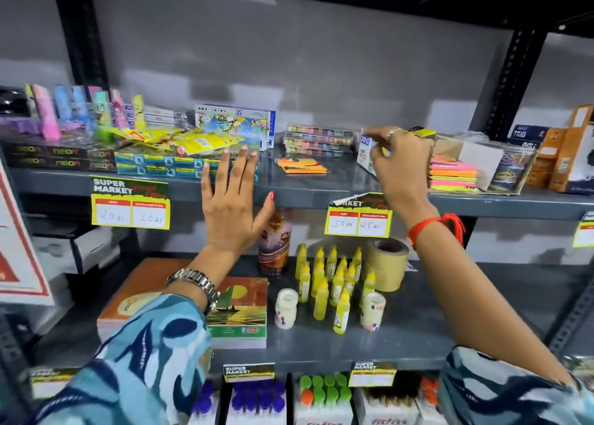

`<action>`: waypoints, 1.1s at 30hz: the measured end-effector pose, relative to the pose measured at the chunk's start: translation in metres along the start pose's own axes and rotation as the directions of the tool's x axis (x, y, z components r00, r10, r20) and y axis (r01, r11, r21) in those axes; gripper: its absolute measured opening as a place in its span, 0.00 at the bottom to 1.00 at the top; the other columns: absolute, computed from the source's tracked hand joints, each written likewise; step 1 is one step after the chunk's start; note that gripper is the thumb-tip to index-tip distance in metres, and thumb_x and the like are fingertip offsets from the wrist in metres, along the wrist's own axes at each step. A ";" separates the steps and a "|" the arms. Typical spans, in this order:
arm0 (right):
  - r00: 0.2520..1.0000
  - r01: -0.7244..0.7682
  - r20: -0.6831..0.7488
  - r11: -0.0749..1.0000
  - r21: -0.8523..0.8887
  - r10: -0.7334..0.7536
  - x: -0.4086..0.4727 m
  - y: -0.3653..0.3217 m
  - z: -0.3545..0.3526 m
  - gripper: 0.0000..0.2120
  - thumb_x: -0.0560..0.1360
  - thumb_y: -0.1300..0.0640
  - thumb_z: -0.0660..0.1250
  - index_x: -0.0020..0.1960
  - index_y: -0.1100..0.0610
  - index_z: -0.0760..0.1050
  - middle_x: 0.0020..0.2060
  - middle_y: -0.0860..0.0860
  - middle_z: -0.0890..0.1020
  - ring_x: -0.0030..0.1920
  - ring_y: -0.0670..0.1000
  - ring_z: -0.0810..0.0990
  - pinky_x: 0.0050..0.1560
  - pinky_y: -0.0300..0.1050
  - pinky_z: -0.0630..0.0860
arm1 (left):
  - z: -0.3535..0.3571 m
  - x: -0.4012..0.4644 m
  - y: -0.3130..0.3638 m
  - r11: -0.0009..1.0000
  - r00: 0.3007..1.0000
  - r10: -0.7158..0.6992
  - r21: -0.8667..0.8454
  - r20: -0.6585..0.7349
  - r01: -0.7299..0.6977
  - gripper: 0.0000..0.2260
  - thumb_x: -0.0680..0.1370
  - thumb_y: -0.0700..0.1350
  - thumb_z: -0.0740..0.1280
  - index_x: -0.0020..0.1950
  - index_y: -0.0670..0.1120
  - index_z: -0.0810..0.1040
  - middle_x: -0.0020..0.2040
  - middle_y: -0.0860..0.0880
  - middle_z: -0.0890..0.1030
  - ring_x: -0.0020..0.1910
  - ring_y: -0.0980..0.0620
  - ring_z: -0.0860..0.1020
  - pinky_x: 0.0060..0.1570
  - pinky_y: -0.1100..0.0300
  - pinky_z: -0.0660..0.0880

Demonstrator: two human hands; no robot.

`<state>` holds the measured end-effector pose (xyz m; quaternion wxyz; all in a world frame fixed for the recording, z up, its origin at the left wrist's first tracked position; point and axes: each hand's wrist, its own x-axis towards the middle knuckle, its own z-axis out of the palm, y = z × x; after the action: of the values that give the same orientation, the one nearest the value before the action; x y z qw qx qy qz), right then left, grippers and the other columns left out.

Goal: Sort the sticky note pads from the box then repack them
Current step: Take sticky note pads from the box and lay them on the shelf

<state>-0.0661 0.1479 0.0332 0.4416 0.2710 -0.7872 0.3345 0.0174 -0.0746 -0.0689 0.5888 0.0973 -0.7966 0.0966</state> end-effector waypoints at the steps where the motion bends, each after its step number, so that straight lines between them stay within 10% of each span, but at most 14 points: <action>1: 0.999 -0.017 -0.034 1.000 0.020 0.017 -0.001 0.007 -0.006 0.17 0.72 0.68 0.61 0.55 0.57 0.80 0.51 0.56 0.85 0.52 0.58 0.81 0.58 0.49 0.73 | -0.001 0.000 0.000 1.000 1.000 -0.004 -0.002 0.000 0.004 0.28 0.79 0.57 0.54 0.73 0.41 0.65 0.73 0.43 0.67 0.73 0.42 0.61 0.72 0.43 0.49; 8: 0.972 -0.232 -0.099 0.943 -0.238 0.214 -0.012 0.065 -0.034 0.14 0.69 0.70 0.61 0.53 0.67 0.76 0.47 0.67 0.81 0.49 0.66 0.77 0.50 0.55 0.73 | -0.002 0.000 0.005 0.999 0.998 -0.049 -0.010 0.046 0.049 0.29 0.78 0.56 0.53 0.74 0.42 0.63 0.74 0.43 0.65 0.74 0.42 0.59 0.72 0.41 0.47; 14: 0.980 0.023 0.182 0.864 -0.502 0.080 -0.016 0.084 -0.045 0.03 0.69 0.70 0.63 0.42 0.69 0.75 0.40 0.69 0.81 0.45 0.67 0.78 0.46 0.57 0.74 | -0.003 0.001 0.005 0.998 0.997 -0.056 -0.015 0.044 0.057 0.29 0.78 0.56 0.53 0.74 0.41 0.63 0.74 0.43 0.65 0.74 0.43 0.57 0.72 0.42 0.46; 26: 0.964 -0.121 -0.265 0.937 -0.329 0.031 -0.011 0.080 -0.047 0.12 0.77 0.63 0.60 0.55 0.67 0.78 0.46 0.67 0.82 0.47 0.66 0.77 0.49 0.57 0.74 | -0.001 0.002 0.004 0.999 0.999 -0.050 -0.012 0.019 0.050 0.29 0.77 0.56 0.54 0.74 0.41 0.64 0.73 0.43 0.67 0.74 0.44 0.59 0.72 0.40 0.49; 30: 0.795 0.178 -0.538 0.955 -0.236 -0.281 -0.011 0.047 -0.039 0.09 0.76 0.67 0.64 0.53 0.65 0.79 0.41 0.61 0.84 0.41 0.61 0.80 0.45 0.50 0.74 | 0.003 0.001 0.002 0.999 0.999 -0.037 0.004 -0.032 0.037 0.28 0.78 0.56 0.55 0.73 0.41 0.66 0.72 0.44 0.68 0.73 0.44 0.60 0.72 0.41 0.51; 33: 0.769 0.458 -0.387 0.861 -0.220 -0.508 -0.018 0.012 -0.026 0.09 0.75 0.70 0.65 0.53 0.65 0.79 0.40 0.59 0.84 0.41 0.57 0.77 0.44 0.47 0.72 | 0.005 0.001 0.003 0.999 0.997 -0.039 0.015 -0.072 0.041 0.28 0.77 0.56 0.55 0.72 0.41 0.67 0.72 0.45 0.69 0.73 0.44 0.61 0.71 0.41 0.51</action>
<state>-0.0532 0.1778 0.0234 0.6906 0.3577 -0.5903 0.2161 0.0116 -0.0732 -0.0694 0.6178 0.1144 -0.7722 0.0946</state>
